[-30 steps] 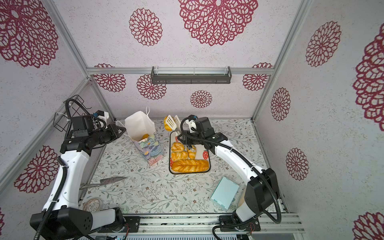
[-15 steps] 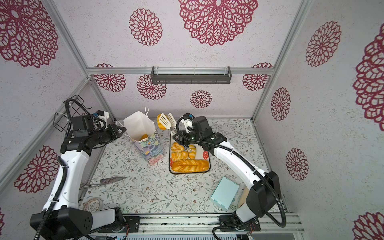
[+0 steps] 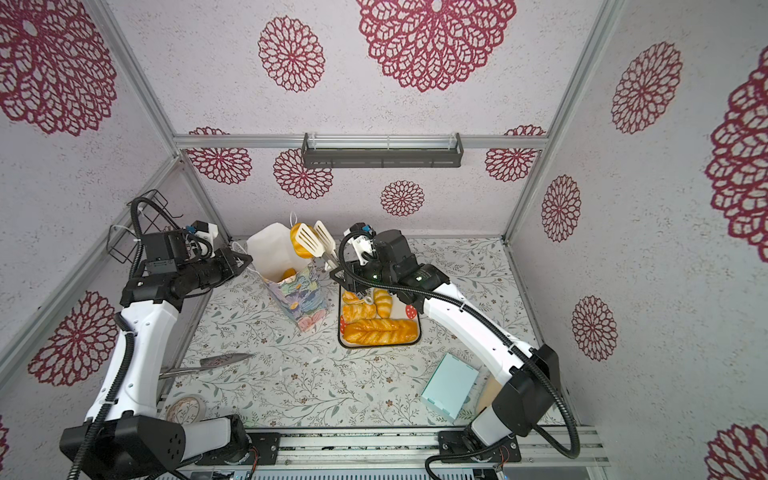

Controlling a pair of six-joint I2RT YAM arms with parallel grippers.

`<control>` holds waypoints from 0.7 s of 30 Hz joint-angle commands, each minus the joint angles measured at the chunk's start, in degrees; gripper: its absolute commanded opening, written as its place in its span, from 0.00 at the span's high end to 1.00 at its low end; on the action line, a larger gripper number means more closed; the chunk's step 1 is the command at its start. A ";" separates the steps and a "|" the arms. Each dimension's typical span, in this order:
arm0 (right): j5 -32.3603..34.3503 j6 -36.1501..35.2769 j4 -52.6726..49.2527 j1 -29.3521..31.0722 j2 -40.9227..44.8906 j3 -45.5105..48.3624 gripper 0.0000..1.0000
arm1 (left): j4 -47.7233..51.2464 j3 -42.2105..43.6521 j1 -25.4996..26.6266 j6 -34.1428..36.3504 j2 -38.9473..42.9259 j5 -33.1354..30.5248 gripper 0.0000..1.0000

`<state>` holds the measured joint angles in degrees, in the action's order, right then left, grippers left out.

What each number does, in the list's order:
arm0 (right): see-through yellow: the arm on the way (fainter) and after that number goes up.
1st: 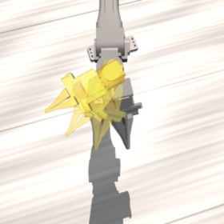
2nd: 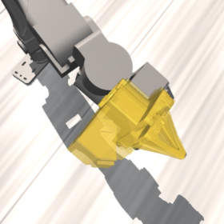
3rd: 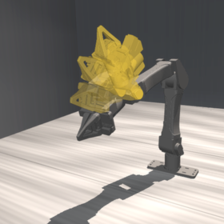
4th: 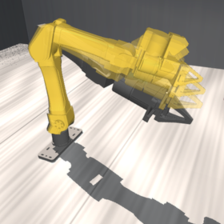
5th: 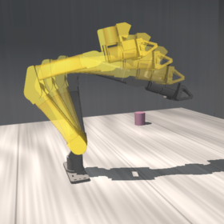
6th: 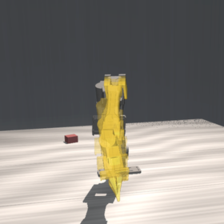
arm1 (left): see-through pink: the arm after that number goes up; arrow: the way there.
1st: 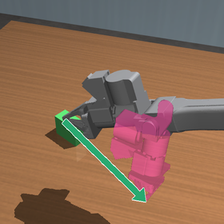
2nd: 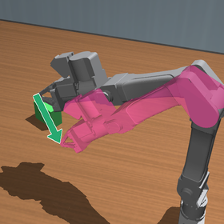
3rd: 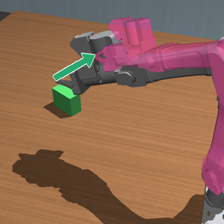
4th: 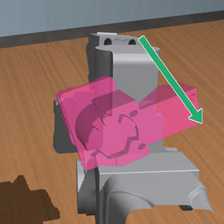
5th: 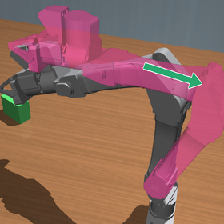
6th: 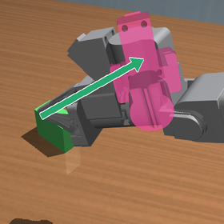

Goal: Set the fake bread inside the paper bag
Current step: 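Lift the croissant in the tongs and carry it toward the paper bag, then lower the croissant into the bag opening and open the tongs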

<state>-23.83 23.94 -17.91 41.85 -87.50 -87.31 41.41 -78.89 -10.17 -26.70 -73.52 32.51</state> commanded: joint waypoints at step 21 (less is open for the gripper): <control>-0.37 -4.00 -0.73 5.08 -3.76 -8.02 0.60 | -0.14 -0.20 -0.14 0.29 0.30 0.14 0.90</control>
<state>-24.18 21.85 -21.12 46.46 -92.01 -91.88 41.47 -78.89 -10.17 -26.63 -73.52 32.51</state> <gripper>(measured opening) 0.398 0.104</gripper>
